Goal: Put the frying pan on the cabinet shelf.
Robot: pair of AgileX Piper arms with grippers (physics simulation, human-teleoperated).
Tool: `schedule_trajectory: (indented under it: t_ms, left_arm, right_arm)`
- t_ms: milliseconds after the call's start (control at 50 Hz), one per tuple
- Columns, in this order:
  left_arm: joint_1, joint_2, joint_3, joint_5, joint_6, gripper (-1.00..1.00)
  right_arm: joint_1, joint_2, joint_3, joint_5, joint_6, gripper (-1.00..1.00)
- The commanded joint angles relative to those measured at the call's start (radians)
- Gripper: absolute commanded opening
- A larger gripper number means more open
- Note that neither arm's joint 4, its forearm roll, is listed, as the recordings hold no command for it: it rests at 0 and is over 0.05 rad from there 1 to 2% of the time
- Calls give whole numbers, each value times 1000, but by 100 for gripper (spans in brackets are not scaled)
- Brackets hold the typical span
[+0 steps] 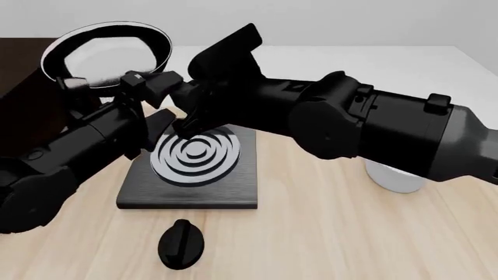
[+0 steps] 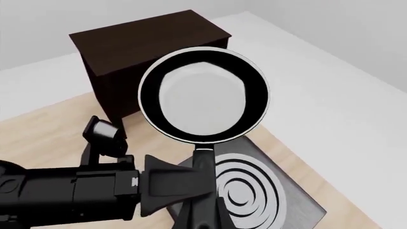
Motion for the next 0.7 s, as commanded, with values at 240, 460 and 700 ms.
schedule_trajectory:
  t_ms: [240,460,700]
  left_arm:
    - [-25,68,-8,-43,-26,100]
    - [-13,90,-18,-50,-22,100]
    - [-24,89,-31,-43,-19,100]
  right_arm:
    - [29,-25,-34,-10,11,-100]
    - [31,-32,-10,-28,16,-100]
    - [30,-38,-4,-30,17,-100]
